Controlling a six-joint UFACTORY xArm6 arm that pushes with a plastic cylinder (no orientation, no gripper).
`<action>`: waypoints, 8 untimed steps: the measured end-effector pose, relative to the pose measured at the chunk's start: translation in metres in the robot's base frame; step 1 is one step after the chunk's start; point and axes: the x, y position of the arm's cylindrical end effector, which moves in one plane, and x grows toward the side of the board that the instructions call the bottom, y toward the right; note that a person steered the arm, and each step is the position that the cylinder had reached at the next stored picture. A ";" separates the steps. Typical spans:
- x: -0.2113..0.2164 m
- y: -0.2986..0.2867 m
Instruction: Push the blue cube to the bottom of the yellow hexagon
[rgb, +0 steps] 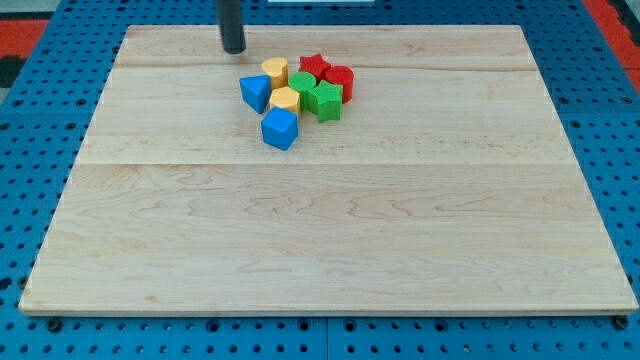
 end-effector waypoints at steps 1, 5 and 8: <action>0.039 0.016; 0.154 0.014; 0.155 0.069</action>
